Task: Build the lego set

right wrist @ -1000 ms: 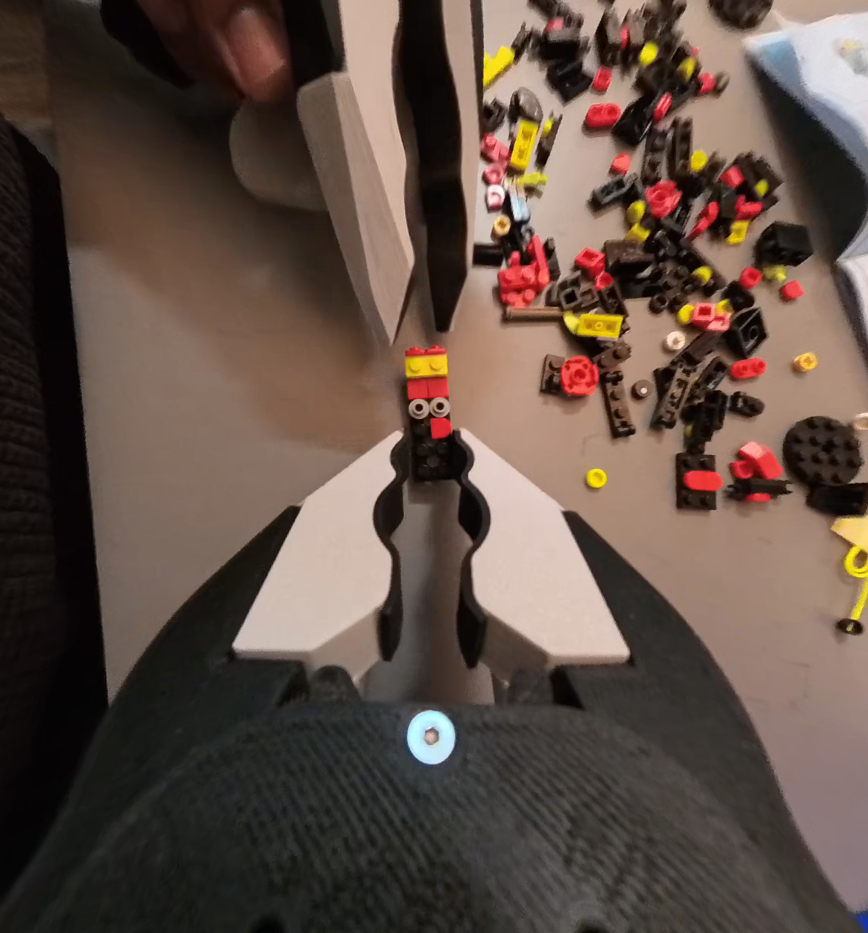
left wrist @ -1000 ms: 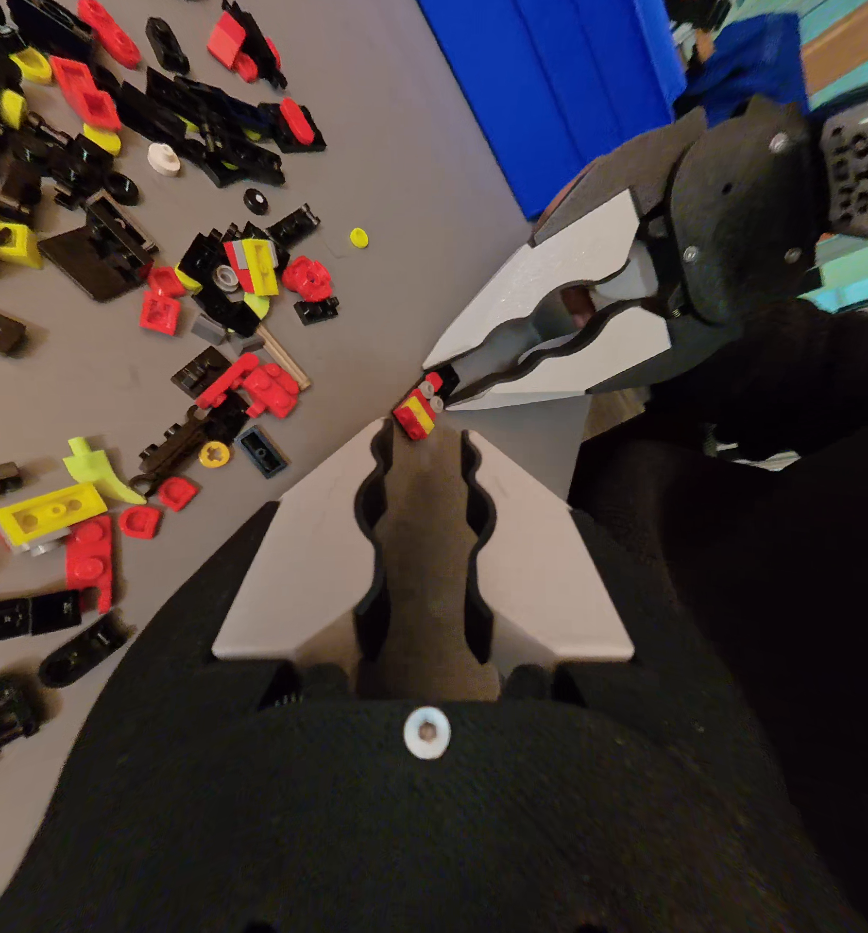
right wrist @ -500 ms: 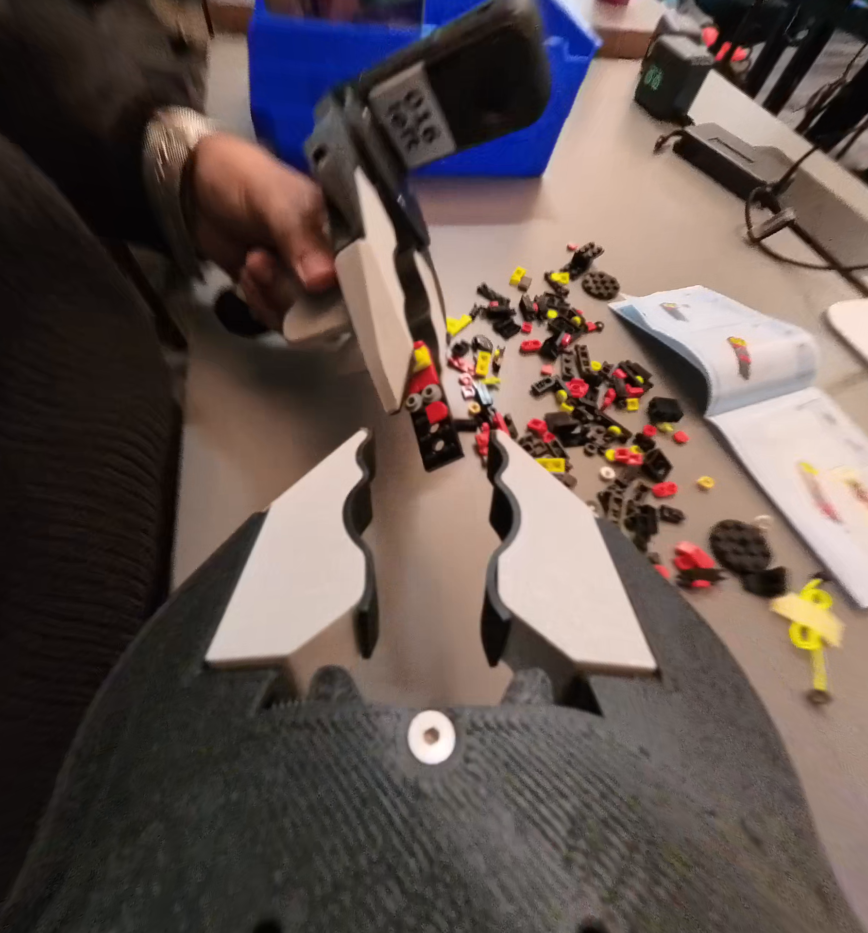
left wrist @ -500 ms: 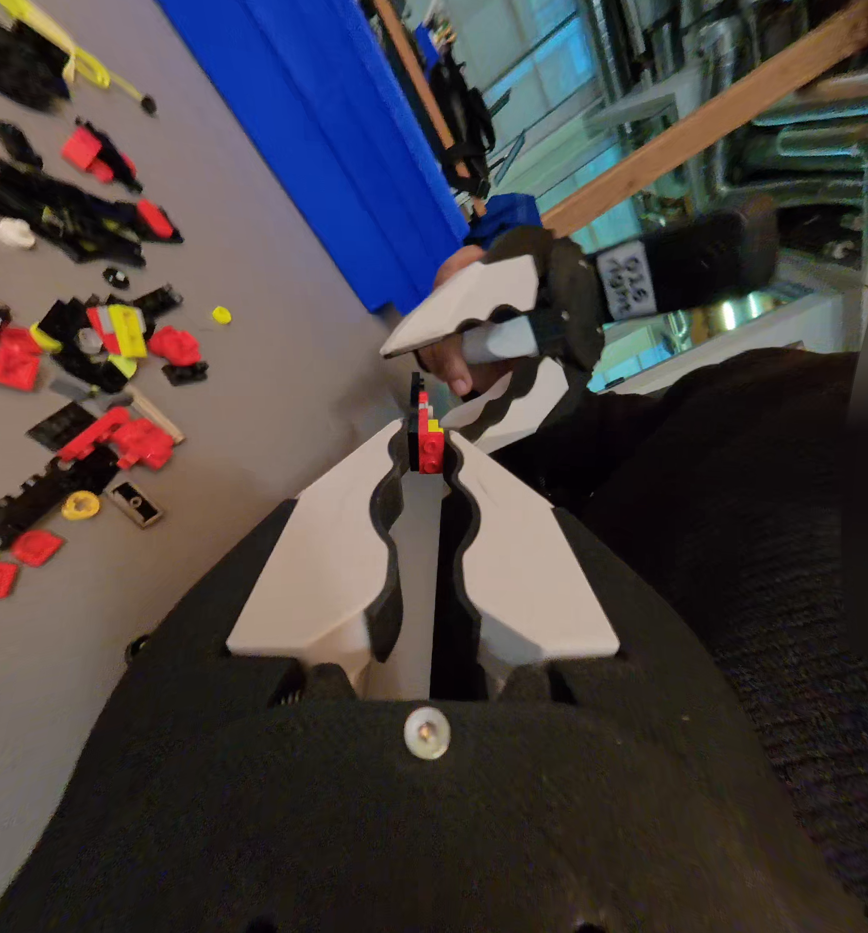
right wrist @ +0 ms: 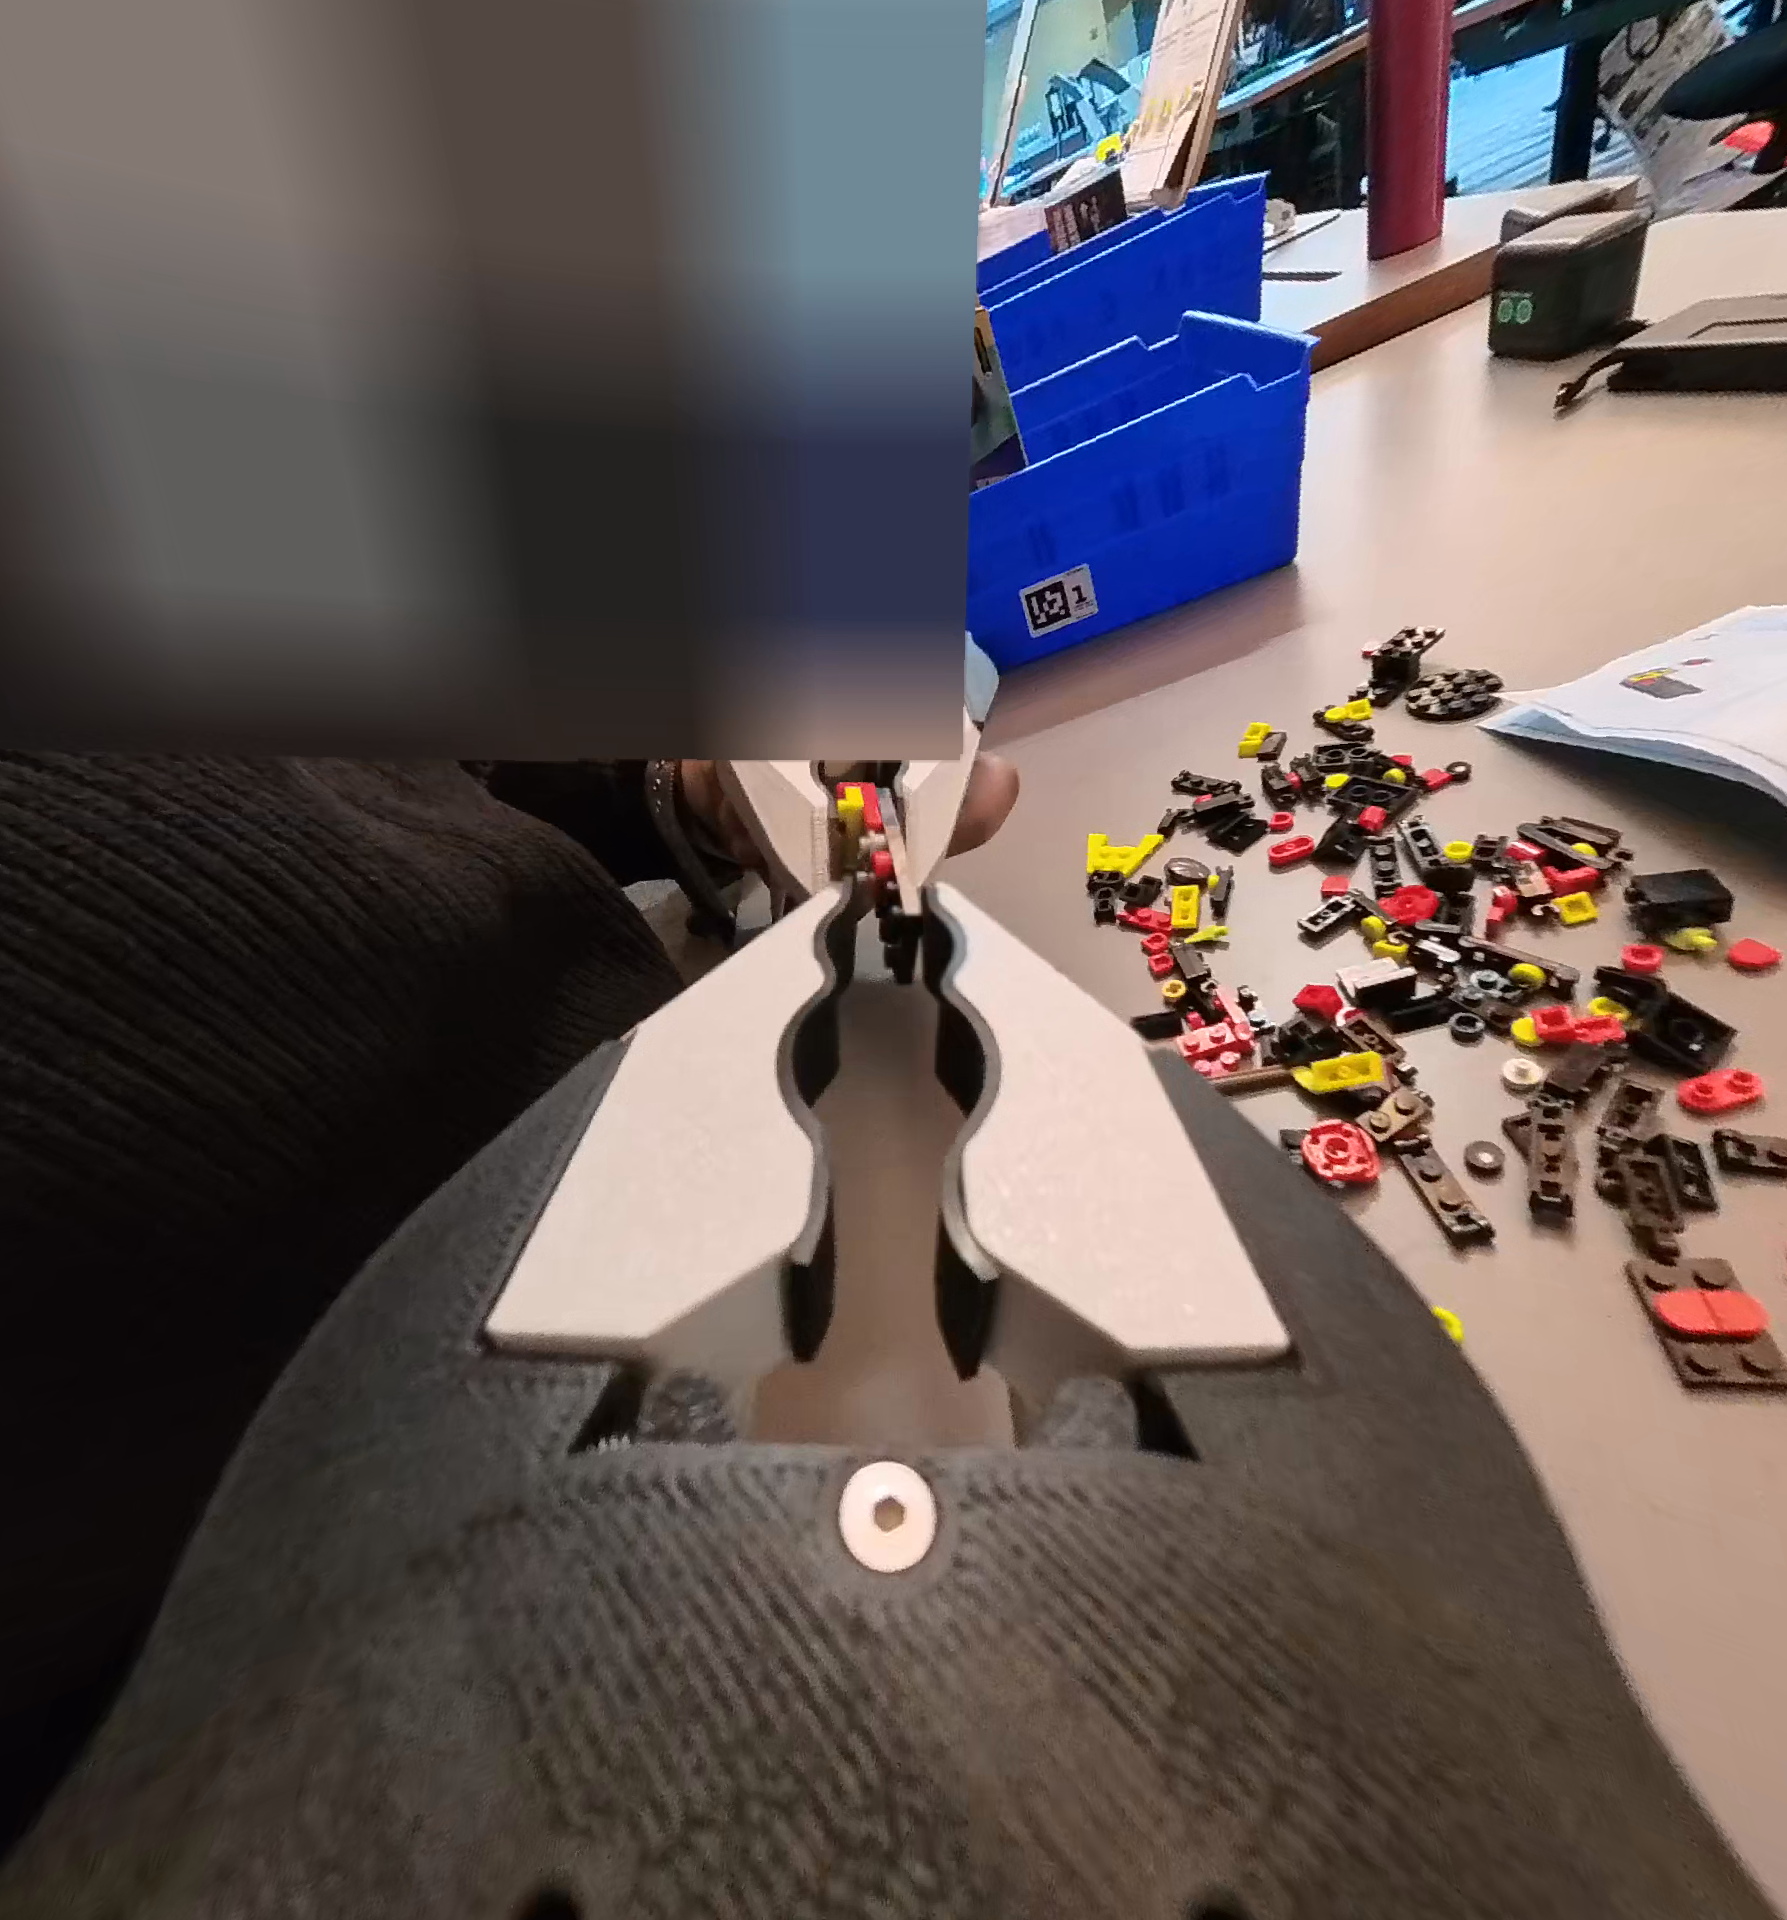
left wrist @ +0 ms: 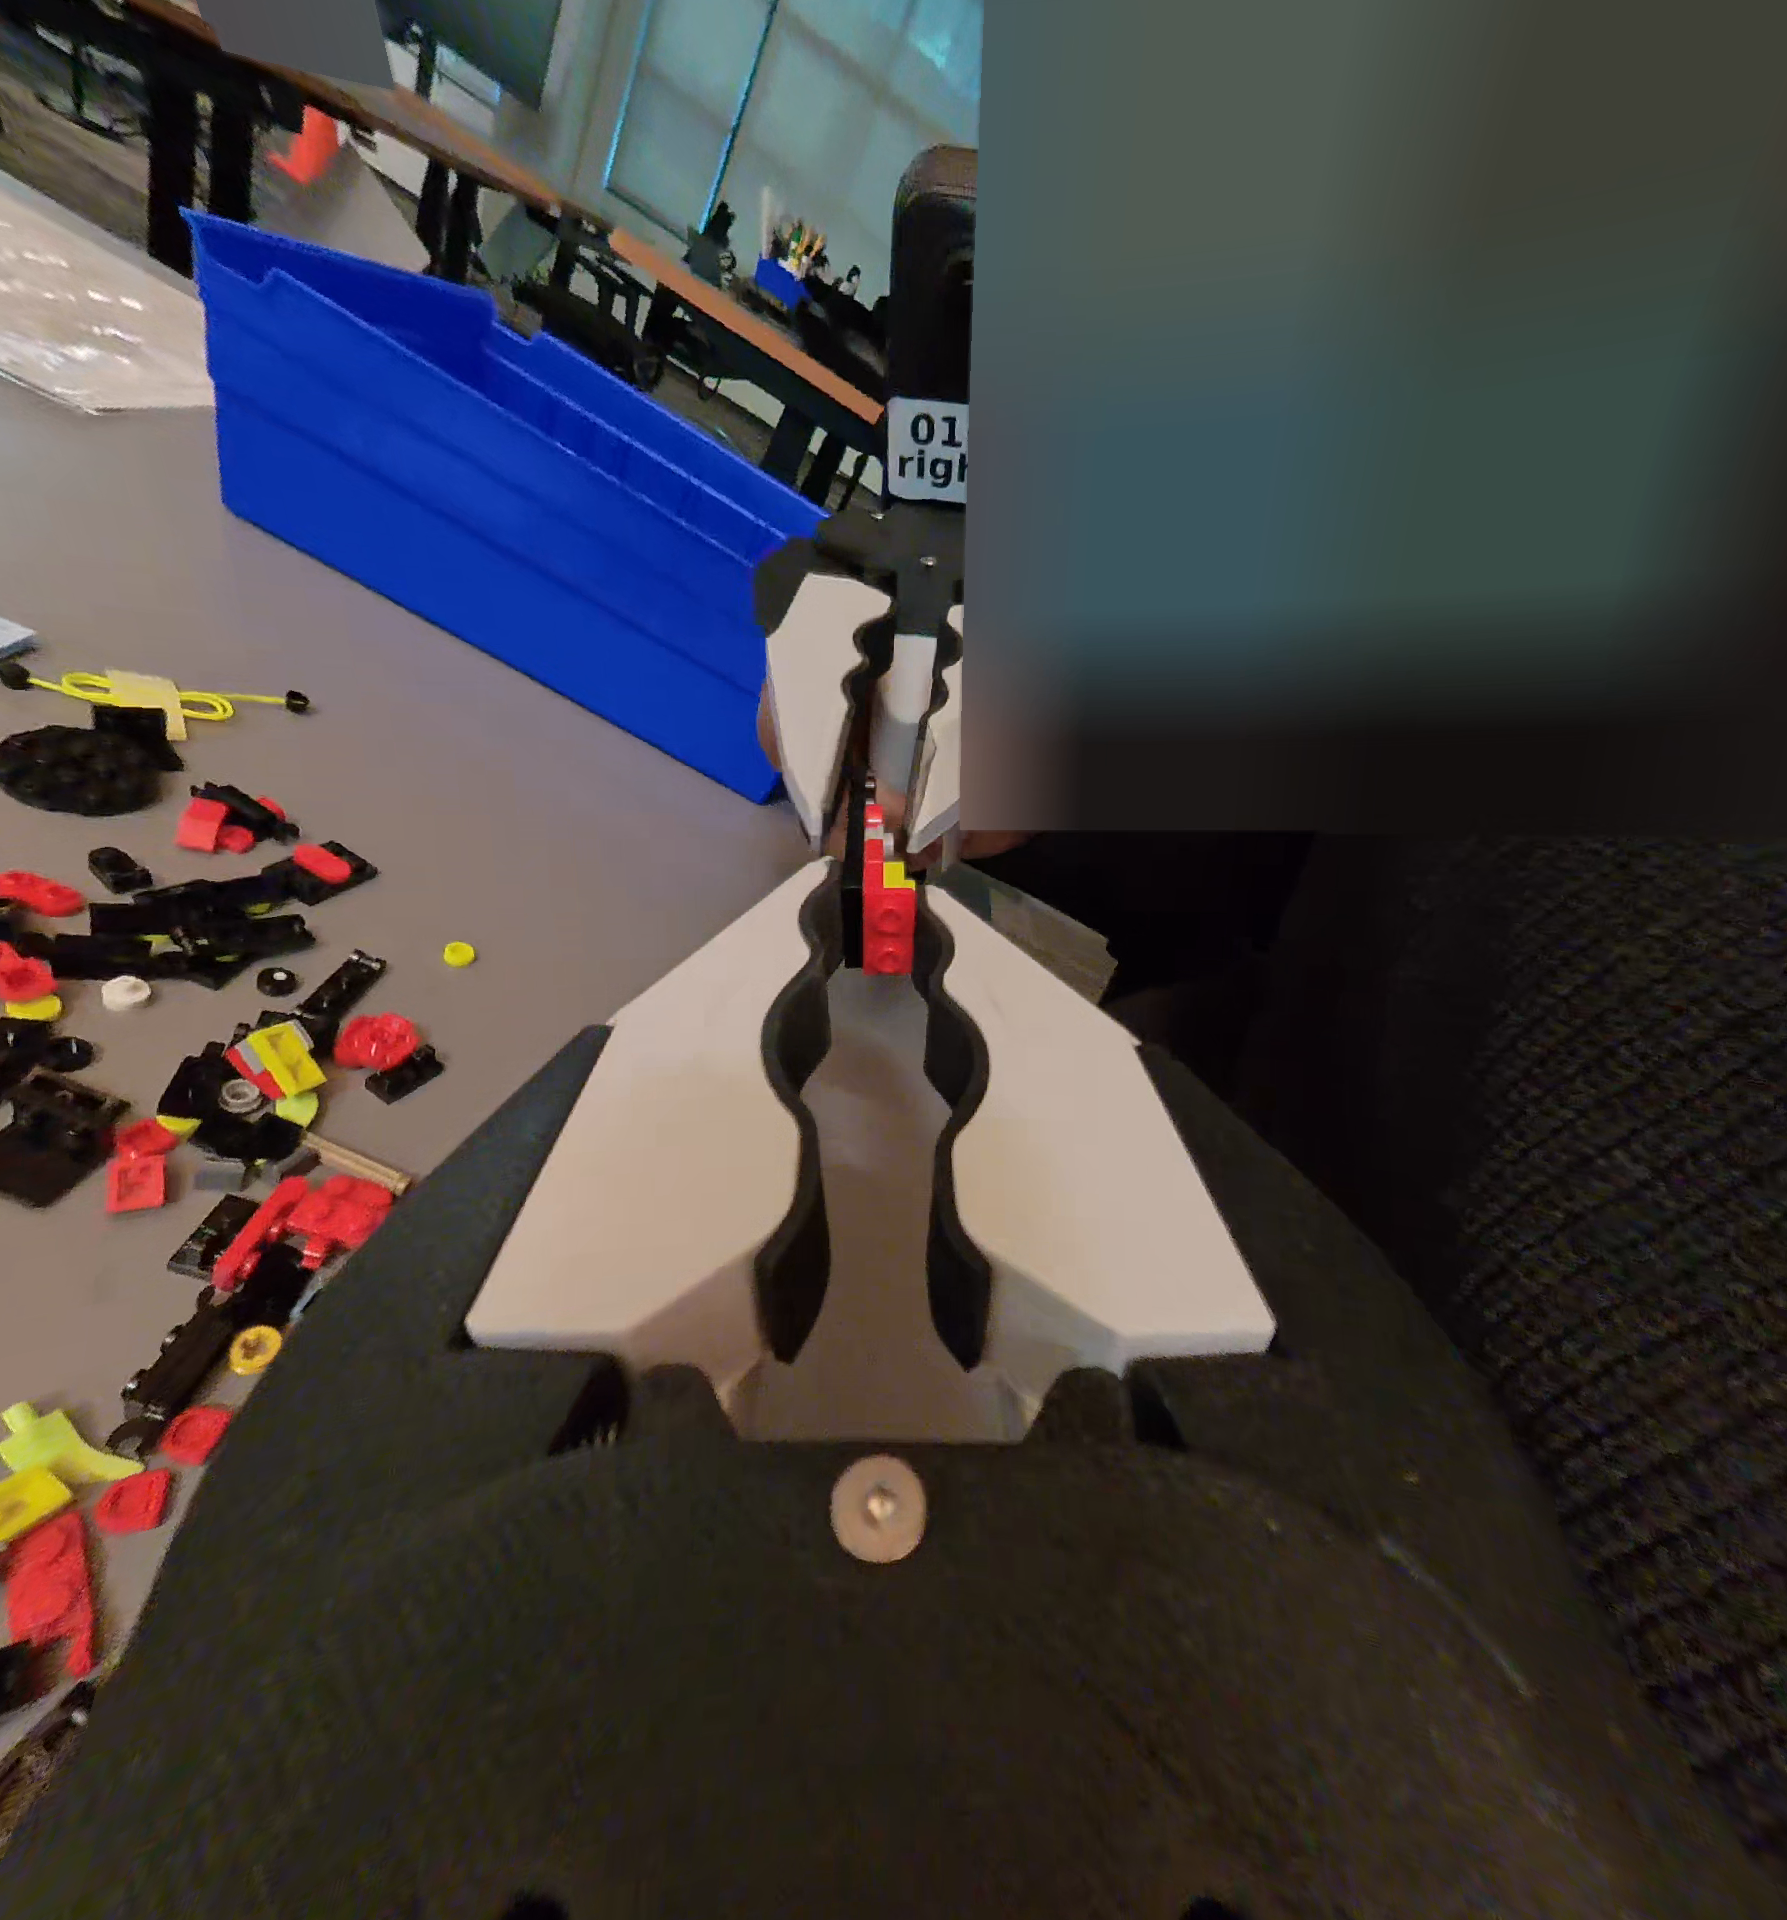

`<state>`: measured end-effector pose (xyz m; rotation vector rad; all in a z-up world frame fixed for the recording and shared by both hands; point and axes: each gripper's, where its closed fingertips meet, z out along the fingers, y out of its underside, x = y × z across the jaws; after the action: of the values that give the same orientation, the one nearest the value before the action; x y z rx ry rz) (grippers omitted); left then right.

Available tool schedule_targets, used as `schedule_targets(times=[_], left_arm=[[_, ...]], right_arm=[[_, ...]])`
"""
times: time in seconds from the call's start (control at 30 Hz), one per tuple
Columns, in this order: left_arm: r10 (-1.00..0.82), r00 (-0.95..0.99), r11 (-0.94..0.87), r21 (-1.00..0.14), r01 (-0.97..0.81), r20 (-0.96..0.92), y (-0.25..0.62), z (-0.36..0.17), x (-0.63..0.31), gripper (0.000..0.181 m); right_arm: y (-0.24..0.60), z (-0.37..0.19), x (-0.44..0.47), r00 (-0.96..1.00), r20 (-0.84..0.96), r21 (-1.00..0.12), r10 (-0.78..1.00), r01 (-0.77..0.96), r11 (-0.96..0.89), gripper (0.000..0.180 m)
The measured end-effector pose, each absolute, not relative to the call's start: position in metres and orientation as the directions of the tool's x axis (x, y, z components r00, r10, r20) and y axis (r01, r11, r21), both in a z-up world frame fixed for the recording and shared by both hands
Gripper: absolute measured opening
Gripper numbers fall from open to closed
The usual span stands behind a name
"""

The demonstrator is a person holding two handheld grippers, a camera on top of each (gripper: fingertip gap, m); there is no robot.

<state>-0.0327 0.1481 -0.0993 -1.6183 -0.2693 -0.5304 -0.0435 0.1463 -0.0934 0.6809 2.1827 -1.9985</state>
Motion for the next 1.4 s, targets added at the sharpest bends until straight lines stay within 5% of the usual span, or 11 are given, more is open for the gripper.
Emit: schedule_targets(times=[1.4], left_arm=[[-0.198,0.695,-0.075,-0.718,0.692,0.691,0.1479,-0.0951,-0.0399,0.008]], right_arm=[[0.1468,-0.0952,-0.0477,-0.867,-0.458,-0.884,0.197,0.467,-0.002,0.004]])
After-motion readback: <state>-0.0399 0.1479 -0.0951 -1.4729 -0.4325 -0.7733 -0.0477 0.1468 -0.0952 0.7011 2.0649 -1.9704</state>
